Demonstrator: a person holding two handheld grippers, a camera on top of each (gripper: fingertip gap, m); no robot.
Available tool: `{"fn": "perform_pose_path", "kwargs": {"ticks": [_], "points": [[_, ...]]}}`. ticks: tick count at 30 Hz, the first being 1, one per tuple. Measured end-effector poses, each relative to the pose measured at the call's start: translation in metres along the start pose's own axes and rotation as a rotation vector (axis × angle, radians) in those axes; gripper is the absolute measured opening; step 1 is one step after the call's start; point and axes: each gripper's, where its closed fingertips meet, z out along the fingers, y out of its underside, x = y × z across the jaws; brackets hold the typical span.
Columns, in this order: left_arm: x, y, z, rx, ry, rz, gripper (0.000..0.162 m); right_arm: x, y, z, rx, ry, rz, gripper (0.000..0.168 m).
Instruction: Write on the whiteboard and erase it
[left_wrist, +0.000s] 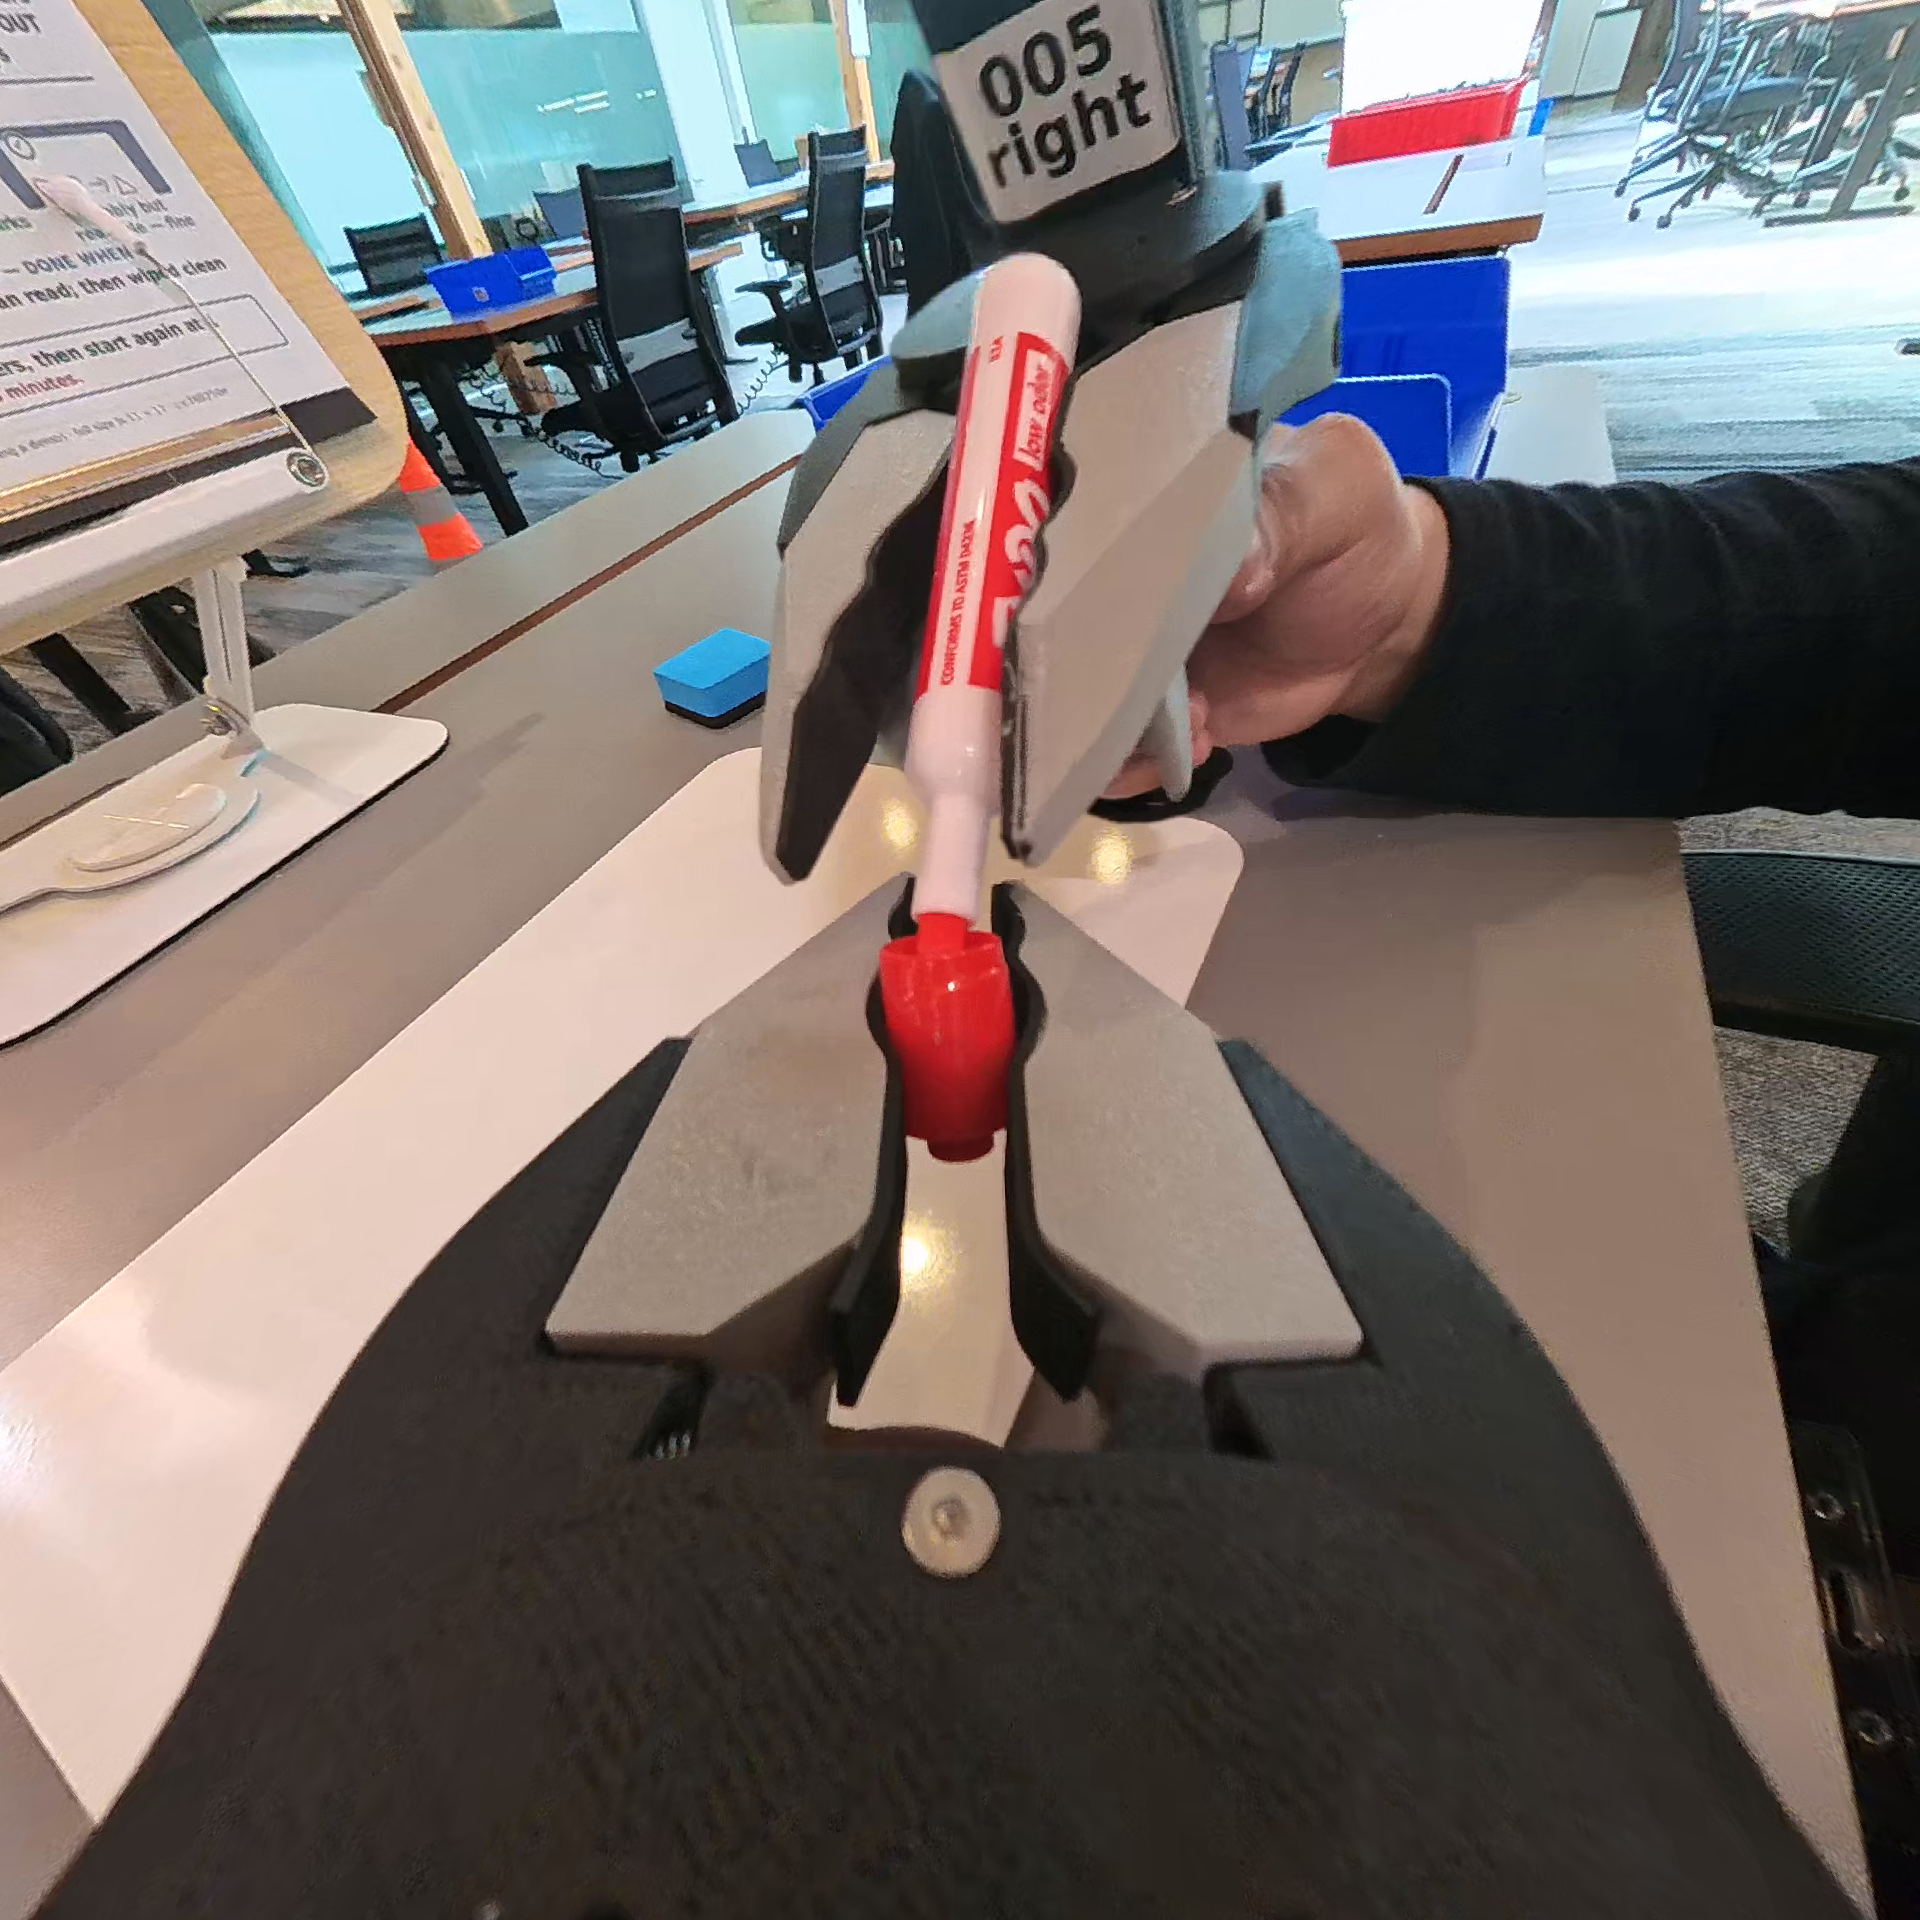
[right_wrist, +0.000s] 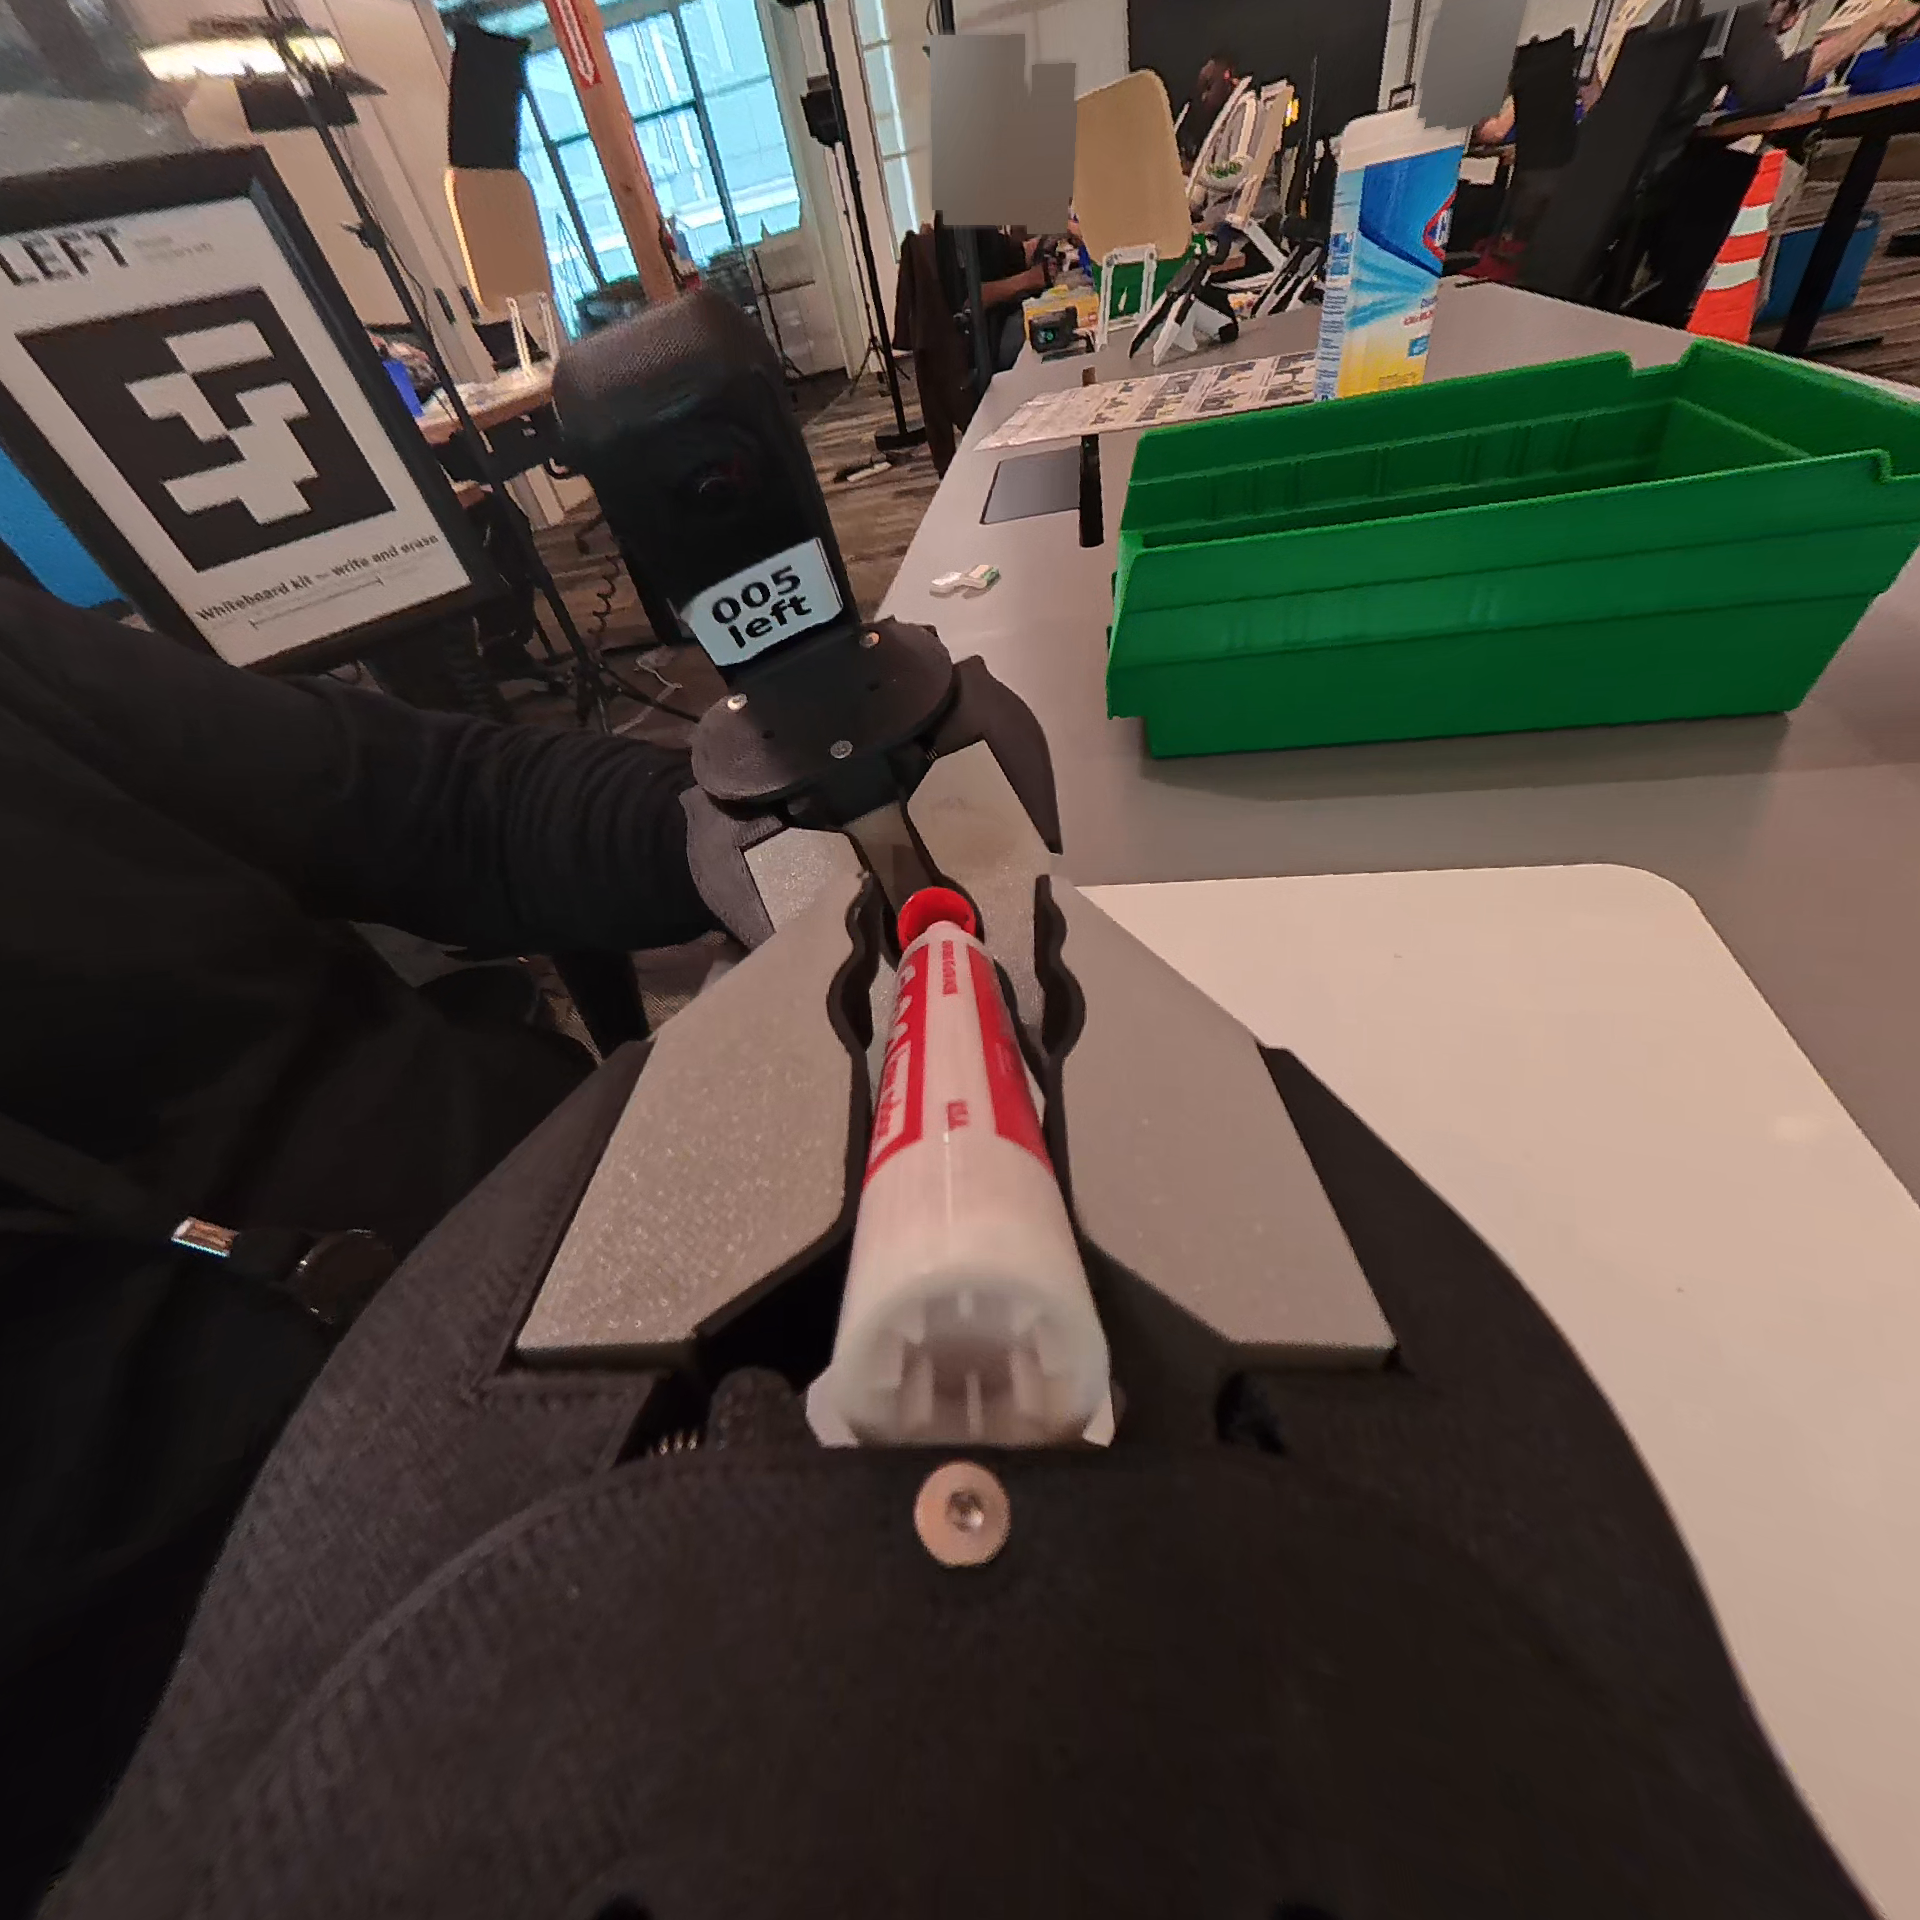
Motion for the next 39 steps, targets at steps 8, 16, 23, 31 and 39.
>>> {"fn": "perform_pose_path", "kwargs": {"ticks": [8,16,23,31,39], "points": [[-0.005,-0.006,-0.004,0.035,-0.006,-0.035,0.011,-0.001,0.004,0.001,-0.016,-0.025,0.033,0.029],[-0.005,-0.002,-0.002,0.010,-0.012,-0.027,0.011,0.000,0.002,0.001,-0.001,-0.033,0.056,0.029],[-0.008,0.000,-0.002,0.003,-0.025,-0.036,0.011,0.004,0.006,0.001,-0.032,0.011,0.031,0.027],[-0.011,0.003,-0.001,-0.015,-0.034,-0.057,0.011,0.006,0.006,0.001,-0.041,0.048,-0.004,0.026],[-0.027,0.015,-0.004,-0.079,-0.106,-0.070,0.011,0.031,0.006,-0.009,-0.041,0.177,0.035,0.026]]}}
